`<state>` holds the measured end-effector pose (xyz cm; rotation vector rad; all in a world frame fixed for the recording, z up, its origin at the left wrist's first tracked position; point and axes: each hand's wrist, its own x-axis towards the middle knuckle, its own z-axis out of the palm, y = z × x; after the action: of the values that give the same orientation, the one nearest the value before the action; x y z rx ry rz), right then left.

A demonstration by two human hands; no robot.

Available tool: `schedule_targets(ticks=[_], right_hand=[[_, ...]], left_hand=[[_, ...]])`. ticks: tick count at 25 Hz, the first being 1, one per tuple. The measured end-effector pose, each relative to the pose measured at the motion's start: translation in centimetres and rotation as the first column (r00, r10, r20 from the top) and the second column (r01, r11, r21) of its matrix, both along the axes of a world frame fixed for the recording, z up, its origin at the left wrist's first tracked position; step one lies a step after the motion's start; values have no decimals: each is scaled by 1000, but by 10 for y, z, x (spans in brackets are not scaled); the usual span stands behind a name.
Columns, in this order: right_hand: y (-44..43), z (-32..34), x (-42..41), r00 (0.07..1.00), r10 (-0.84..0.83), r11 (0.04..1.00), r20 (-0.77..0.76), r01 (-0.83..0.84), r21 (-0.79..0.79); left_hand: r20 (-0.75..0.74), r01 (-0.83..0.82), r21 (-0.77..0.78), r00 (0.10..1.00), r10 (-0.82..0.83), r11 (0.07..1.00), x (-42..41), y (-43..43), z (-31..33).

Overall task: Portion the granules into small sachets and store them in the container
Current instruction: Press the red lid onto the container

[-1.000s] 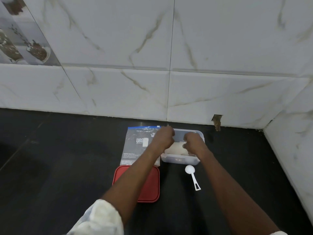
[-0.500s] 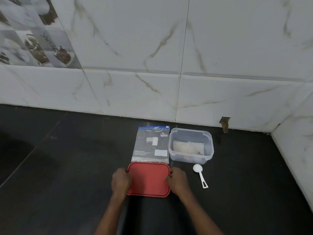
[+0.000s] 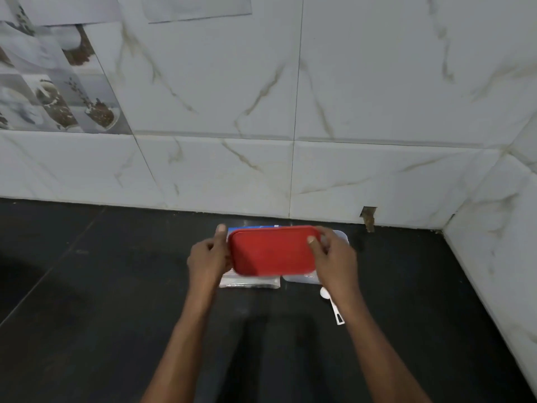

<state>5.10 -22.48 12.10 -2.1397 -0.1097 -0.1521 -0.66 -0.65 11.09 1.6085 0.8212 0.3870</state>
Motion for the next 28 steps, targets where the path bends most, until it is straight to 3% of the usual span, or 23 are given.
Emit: schedule_targets(ticks=[3, 6, 10, 15, 23, 28], right_hand=[[-27, 24, 22, 987, -138, 974, 81, 120, 193], [-46, -1, 45, 965, -260, 939, 30, 245, 241], [-61, -47, 56, 964, -261, 949, -45, 264, 173], [-58, -81, 58, 972, -230, 973, 49, 229, 26], [-54, -102, 60, 965, -260, 965, 23, 260, -20], [-56, -105, 63, 968, -251, 968, -10, 251, -23]], left_hand=[[154, 1, -154, 988, 23, 988, 48, -35, 11], [110, 11, -131, 994, 4, 991, 82, -62, 0], [-45, 69, 99, 997, -65, 993, 91, -86, -28], [-150, 90, 322, 988, -44, 943, 91, -99, -47], [-200, 138, 362, 977, -67, 922, 95, -98, -75], [-155, 146, 326, 983, -99, 934, 93, -94, -73]])
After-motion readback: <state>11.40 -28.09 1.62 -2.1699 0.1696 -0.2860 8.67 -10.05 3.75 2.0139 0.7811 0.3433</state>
